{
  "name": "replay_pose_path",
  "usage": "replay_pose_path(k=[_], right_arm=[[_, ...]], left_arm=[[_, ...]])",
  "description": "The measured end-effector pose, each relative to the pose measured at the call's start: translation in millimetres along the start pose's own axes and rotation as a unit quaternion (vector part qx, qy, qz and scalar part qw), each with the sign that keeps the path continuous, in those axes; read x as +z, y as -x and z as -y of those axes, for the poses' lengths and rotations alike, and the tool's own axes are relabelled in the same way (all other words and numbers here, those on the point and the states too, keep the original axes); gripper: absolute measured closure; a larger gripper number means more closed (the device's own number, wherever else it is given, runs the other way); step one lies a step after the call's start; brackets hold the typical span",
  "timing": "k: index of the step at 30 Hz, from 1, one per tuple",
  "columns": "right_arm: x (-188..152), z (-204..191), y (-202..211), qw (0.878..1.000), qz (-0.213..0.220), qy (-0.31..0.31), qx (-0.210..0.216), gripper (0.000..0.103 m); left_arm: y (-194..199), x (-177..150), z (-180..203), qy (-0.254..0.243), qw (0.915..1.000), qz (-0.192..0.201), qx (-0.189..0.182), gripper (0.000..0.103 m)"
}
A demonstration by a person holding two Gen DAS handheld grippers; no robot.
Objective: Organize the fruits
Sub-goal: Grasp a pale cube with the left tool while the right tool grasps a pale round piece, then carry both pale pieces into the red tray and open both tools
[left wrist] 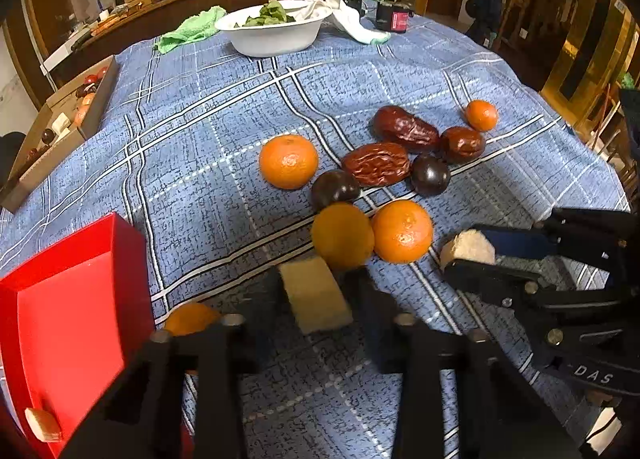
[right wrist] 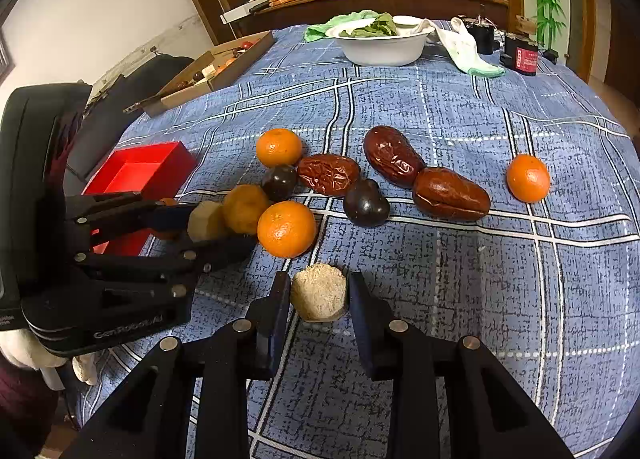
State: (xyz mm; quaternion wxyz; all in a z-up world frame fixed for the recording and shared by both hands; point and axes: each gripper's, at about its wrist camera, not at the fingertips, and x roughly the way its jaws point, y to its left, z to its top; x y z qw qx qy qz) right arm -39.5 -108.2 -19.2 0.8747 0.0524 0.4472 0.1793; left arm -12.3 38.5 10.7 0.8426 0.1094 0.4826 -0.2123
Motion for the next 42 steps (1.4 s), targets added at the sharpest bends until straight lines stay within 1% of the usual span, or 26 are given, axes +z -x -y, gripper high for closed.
replay_pose_path(k=[1,4,7,11,14,16,18,21,23,25,27,30,32,35,39,42], right_arm=[[-1,0,1,1.000,0.000,-0.003,0.001,0.071],[-5,0,6,1.000,0.002,-0.010,0.005,0.072],[-10,-2,14,1.000,0.008,-0.018,0.007,0.072],[-13,-11,27,1.000,0.019,-0.018,0.009,0.072],[-10,-27,38,0.999,0.029,-0.005,0.014,0.071],[-6,-41,43,0.999,0.035,0.007,0.019,0.071],[0,-59,46,0.999,0.039,0.019,0.032,0.071],[11,-90,44,0.997,0.039,0.042,0.058,0.071],[19,-114,36,0.995,0.034,0.055,0.076,0.071],[27,-138,23,0.993,0.027,0.068,0.091,0.071],[32,-157,10,0.992,0.018,0.077,0.102,0.071],[37,-183,-13,0.990,0.001,0.085,0.116,0.071],[39,-201,-29,0.989,-0.007,0.098,0.110,0.071],[41,-217,-50,0.989,-0.017,0.112,0.095,0.070],[43,-227,-75,0.989,-0.037,0.112,0.086,0.070],[42,-229,-86,0.989,-0.043,0.116,0.080,0.070]], left_arm=[[2,-1,-1,0.008,0.9999,0.004,-0.008,0.082],[13,-5,-1,0.021,0.9995,0.020,-0.009,0.081],[29,-12,-2,0.035,0.9985,0.039,-0.017,0.081],[56,-25,-8,0.063,0.9953,0.066,-0.033,0.081],[78,-40,-26,0.096,0.9910,0.086,-0.035,0.081],[92,-50,-43,0.118,0.9881,0.097,-0.020,0.081],[104,-61,-67,0.142,0.9841,0.106,0.006,0.081],[116,-74,-108,0.187,0.9757,0.109,0.036,0.081],[123,-79,-133,0.207,0.9704,0.111,0.055,0.081],[127,-82,-153,0.218,0.9670,0.111,0.070,0.081],[126,-85,-172,0.231,0.9635,0.110,0.079,0.081],[121,-90,-196,0.248,0.9597,0.105,0.082,0.081],[115,-92,-208,0.258,0.9576,0.100,0.081,0.081],[107,-95,-218,0.267,0.9562,0.092,0.075,0.081],[94,-98,-228,0.281,0.9541,0.083,0.060,0.081],[92,-101,-231,0.290,0.9517,0.082,0.057,0.081]])
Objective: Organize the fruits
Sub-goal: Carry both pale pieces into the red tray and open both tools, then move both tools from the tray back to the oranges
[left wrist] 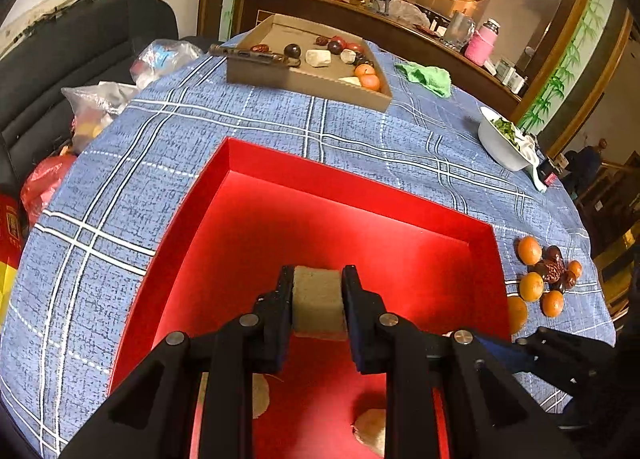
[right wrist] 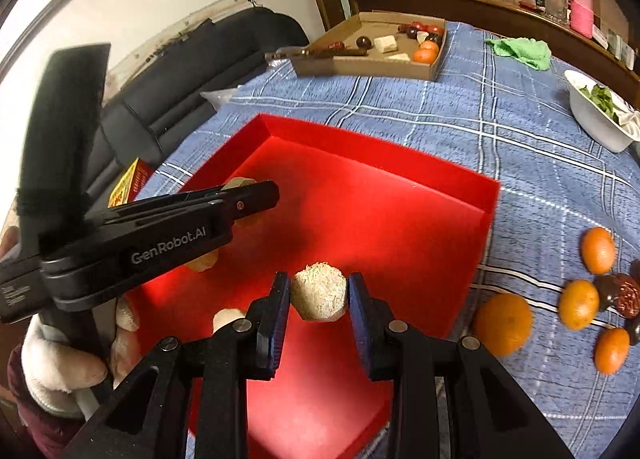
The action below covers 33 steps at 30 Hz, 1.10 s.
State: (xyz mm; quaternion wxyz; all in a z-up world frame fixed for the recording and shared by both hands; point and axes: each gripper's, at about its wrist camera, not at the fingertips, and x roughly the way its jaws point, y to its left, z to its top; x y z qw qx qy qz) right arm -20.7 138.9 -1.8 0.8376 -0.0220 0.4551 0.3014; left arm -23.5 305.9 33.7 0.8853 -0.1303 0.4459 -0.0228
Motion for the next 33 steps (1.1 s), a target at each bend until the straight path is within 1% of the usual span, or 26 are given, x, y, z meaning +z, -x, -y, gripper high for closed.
replay_pose_path(k=[2,3,4,5,6,8,9,10,12,14,17,21,23,25,28,29,31,33], right_arm=[[1,-3,-1,1.000,0.005,0.006,-0.005,0.070],[1,-4,0,1.000,0.009,0.007,-0.008,0.066],[3,-4,1,1.000,0.012,0.006,-0.010,0.063],[4,-4,3,1.000,0.015,0.003,-0.009,0.055],[4,-3,6,1.000,0.020,-0.001,-0.007,0.052],[4,0,17,0.999,0.035,-0.008,-0.009,0.051],[4,1,22,0.999,0.040,-0.010,-0.009,0.051],[2,4,29,0.999,0.046,-0.016,-0.008,0.050],[-1,8,41,0.998,0.057,-0.029,-0.005,0.047],[-5,14,55,0.997,0.070,-0.040,-0.002,0.045],[-15,24,74,0.995,0.086,-0.054,0.002,0.045],[-40,47,108,0.992,0.109,-0.068,-0.007,0.043],[-60,70,130,0.989,0.124,-0.081,-0.026,0.040],[-82,100,148,0.984,0.132,-0.102,-0.058,0.039],[-106,141,168,0.977,0.125,-0.137,-0.104,0.040],[-114,159,175,0.973,0.123,-0.157,-0.119,0.040],[-125,182,185,0.966,0.121,-0.186,-0.129,0.040],[-131,195,191,0.963,0.124,-0.201,-0.133,0.040]], left_arm=[[4,0,-3,0.008,0.9999,0.005,-0.005,0.078],[6,0,-4,0.012,0.9999,0.007,-0.009,0.071],[11,0,-6,0.017,0.9997,0.011,-0.013,0.060],[15,1,-8,0.022,0.9996,0.015,-0.014,0.054],[21,1,-10,0.028,0.9992,0.024,-0.016,0.050],[34,0,-13,0.037,0.9983,0.037,-0.026,0.049],[39,0,-14,0.042,0.9979,0.040,-0.030,0.045],[45,-1,-15,0.049,0.9972,0.045,-0.035,0.039],[59,-2,-15,0.061,0.9954,0.057,-0.046,0.034],[69,-4,-12,0.067,0.9941,0.065,-0.055,0.033],[83,-8,1,0.069,0.9919,0.070,-0.080,0.031],[96,-14,30,0.046,0.9915,0.073,-0.097,0.030],[98,-17,43,0.033,0.9919,0.071,-0.100,0.029],[96,-20,56,0.020,0.9919,0.067,-0.106,0.029],[86,-26,73,0.008,0.9916,0.054,-0.118,0.029],[81,-27,79,0.004,0.9914,0.048,-0.122,0.029],[70,-32,97,-0.010,0.9911,0.031,-0.129,0.029],[63,-38,112,-0.027,0.9905,0.018,-0.134,0.029]])
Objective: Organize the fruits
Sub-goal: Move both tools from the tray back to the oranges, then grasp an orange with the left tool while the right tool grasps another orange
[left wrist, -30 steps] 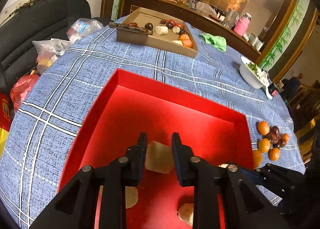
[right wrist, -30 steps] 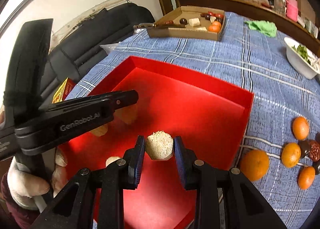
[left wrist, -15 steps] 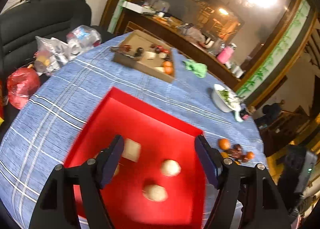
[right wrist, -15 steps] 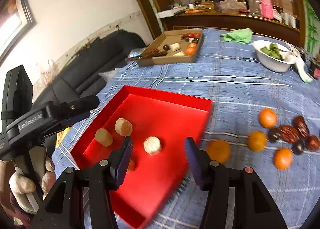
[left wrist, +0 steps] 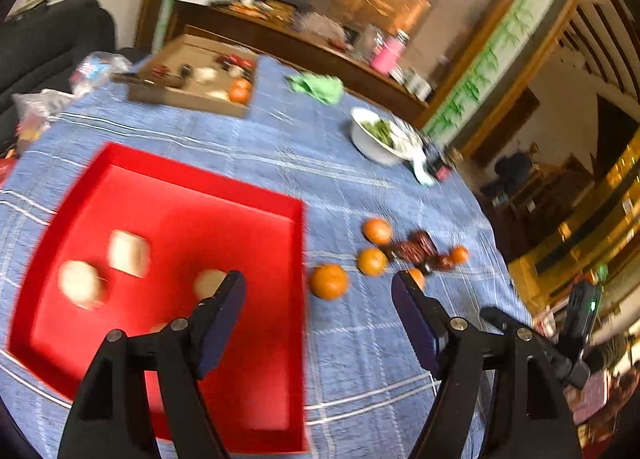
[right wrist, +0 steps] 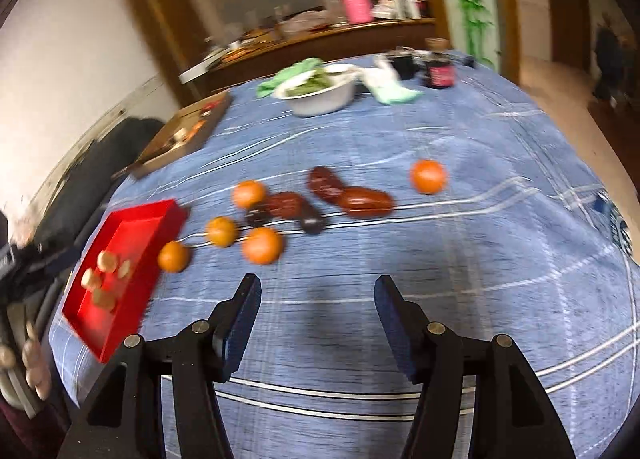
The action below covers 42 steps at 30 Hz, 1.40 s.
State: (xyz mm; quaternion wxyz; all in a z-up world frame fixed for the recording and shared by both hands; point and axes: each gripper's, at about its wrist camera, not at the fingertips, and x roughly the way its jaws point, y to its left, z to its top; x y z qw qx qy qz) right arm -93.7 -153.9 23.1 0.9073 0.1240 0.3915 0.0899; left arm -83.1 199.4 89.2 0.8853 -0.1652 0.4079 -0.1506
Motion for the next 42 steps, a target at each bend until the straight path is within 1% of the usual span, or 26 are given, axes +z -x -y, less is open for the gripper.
replay_pose_path(k=[3,6,8,14,16,18,19,20,22,23,27,32,36,38,39,40,42], right_arm=[[3,4,-3,1.000,-0.003,-0.003,0.012,0.040],[5,-12,-17,0.999,-0.012,0.017,0.027,0.040],[7,-26,-32,0.998,-0.021,0.041,0.033,0.040],[15,-55,-77,0.995,-0.040,0.086,0.018,0.041],[17,-58,-89,0.995,-0.050,0.088,0.015,0.043],[17,-61,-97,0.994,-0.056,0.089,0.015,0.047],[17,-62,-99,0.994,-0.056,0.089,0.017,0.048],[17,-64,-100,0.994,-0.056,0.090,0.017,0.052],[16,-66,-102,0.994,-0.057,0.095,0.009,0.063],[16,-67,-103,0.994,-0.057,0.098,0.005,0.066],[15,-62,-98,0.995,-0.059,0.085,0.014,0.067],[7,-47,-77,0.996,-0.053,0.065,0.027,0.067],[1,-35,-65,0.997,-0.050,0.052,0.030,0.066],[0,-30,-61,0.997,-0.047,0.044,0.034,0.066],[0,-28,-60,0.997,-0.046,0.042,0.036,0.066],[0,-28,-59,0.997,-0.046,0.040,0.037,0.066],[0,-26,-59,0.998,-0.045,0.037,0.040,0.066]], left_arm=[[-10,-6,18,-0.025,0.9996,-0.013,0.001,0.029],[-12,-8,28,-0.038,0.9991,-0.013,0.009,0.029],[-12,-8,30,-0.038,0.9991,-0.012,0.012,0.029],[-10,-2,24,-0.035,0.9990,0.000,0.028,0.029],[-15,0,24,-0.037,0.9988,-0.004,0.033,0.029],[-23,2,26,-0.039,0.9986,-0.011,0.033,0.029],[-26,3,26,-0.040,0.9986,-0.013,0.032,0.029],[-32,5,28,-0.041,0.9985,-0.017,0.031,0.029],[-42,7,33,-0.045,0.9982,-0.026,0.029,0.029],[-48,8,35,-0.048,0.9980,-0.031,0.028,0.029],[-76,8,51,-0.072,0.9955,-0.054,0.031,0.029],[-116,4,76,-0.130,0.9870,-0.080,0.050,0.031],[-148,1,90,-0.166,0.9784,-0.100,0.072,0.039],[-160,1,92,-0.173,0.9754,-0.110,0.082,0.051],[-168,0,93,-0.176,0.9736,-0.118,0.085,0.068],[-171,-1,93,-0.177,0.9726,-0.122,0.089,0.072],[-172,-2,94,-0.179,0.9728,-0.116,0.090,0.072]])
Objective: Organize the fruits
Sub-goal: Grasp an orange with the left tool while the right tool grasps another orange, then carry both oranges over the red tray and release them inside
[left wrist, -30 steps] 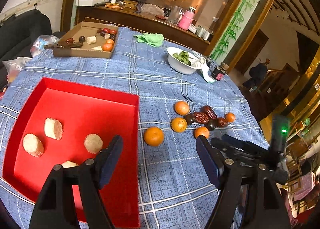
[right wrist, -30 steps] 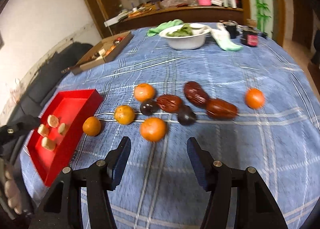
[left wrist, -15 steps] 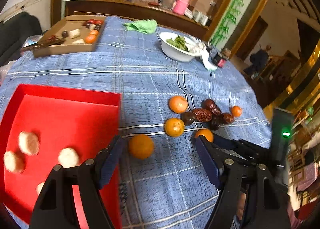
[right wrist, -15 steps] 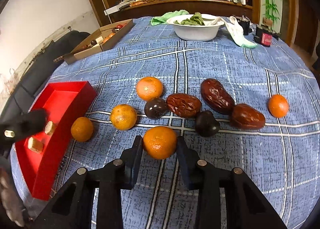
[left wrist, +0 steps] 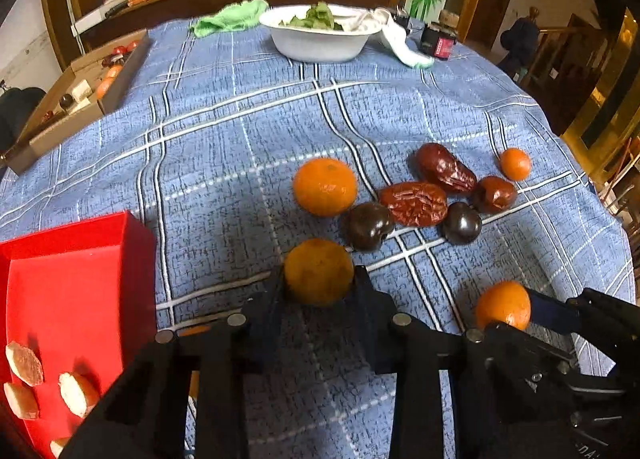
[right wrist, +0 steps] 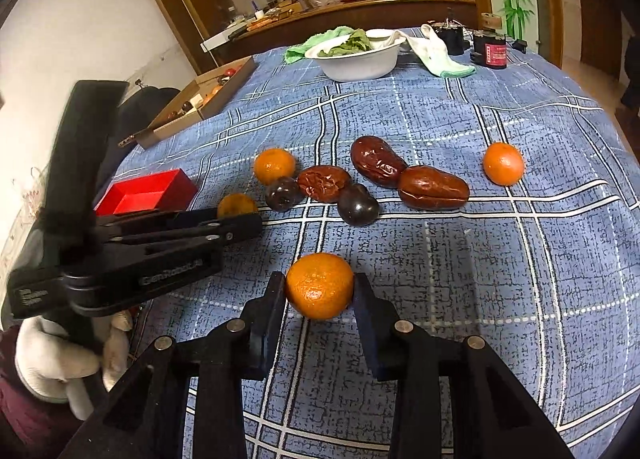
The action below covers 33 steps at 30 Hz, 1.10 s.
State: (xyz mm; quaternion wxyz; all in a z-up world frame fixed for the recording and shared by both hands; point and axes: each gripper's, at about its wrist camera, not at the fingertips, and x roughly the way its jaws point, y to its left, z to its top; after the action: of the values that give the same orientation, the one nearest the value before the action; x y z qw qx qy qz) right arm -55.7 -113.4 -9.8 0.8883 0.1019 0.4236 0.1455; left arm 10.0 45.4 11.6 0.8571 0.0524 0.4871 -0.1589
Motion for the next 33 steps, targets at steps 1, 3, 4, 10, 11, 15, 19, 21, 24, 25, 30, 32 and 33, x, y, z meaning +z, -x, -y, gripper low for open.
replay_pose_path(k=[1,3,4,10,11,15,19,21,24,25,30,32,33], right_arm=[[0,0,-1,1.000,0.000,-0.001,0.001,0.066],[-1,1,-2,1.000,-0.002,-0.005,0.002,0.066],[-1,2,-3,1.000,-0.003,-0.006,0.002,0.066],[-2,-1,1,1.000,-0.001,-0.009,0.008,0.066],[-2,-4,2,1.000,0.000,-0.007,0.008,0.066],[-3,-19,6,1.000,0.001,0.005,0.014,0.066],[-2,-42,11,0.999,0.005,0.025,0.026,0.066],[-1,-57,12,0.999,0.007,0.039,0.036,0.066],[0,-79,9,0.997,0.005,0.055,0.051,0.066],[1,-88,7,0.996,0.003,0.061,0.057,0.066],[-1,-131,-9,0.992,-0.014,0.089,0.086,0.066],[-4,-150,-14,0.990,-0.020,0.104,0.095,0.066],[-5,-157,-17,0.989,-0.022,0.111,0.099,0.066]], left_arm=[[0,0,-1,0.002,1.0000,0.000,0.000,0.072],[3,-3,-3,0.011,0.9999,0.004,-0.005,0.072],[6,-4,-5,0.014,0.9998,0.006,-0.007,0.072],[42,-17,-18,0.042,0.9979,0.040,-0.029,0.072],[49,-20,-21,0.045,0.9974,0.047,-0.031,0.072],[82,-36,-41,0.067,0.9945,0.074,-0.028,0.072],[110,-61,-80,0.102,0.9906,0.091,-0.004,0.072],[120,-75,-105,0.127,0.9874,0.093,0.013,0.072],[132,-101,-143,0.166,0.9806,0.093,0.045,0.072],[135,-107,-151,0.174,0.9789,0.092,0.053,0.072],[143,-135,-186,0.206,0.9707,0.087,0.089,0.072],[142,-139,-190,0.207,0.9697,0.085,0.098,0.072],[140,-141,-192,0.206,0.9694,0.085,0.104,0.072]])
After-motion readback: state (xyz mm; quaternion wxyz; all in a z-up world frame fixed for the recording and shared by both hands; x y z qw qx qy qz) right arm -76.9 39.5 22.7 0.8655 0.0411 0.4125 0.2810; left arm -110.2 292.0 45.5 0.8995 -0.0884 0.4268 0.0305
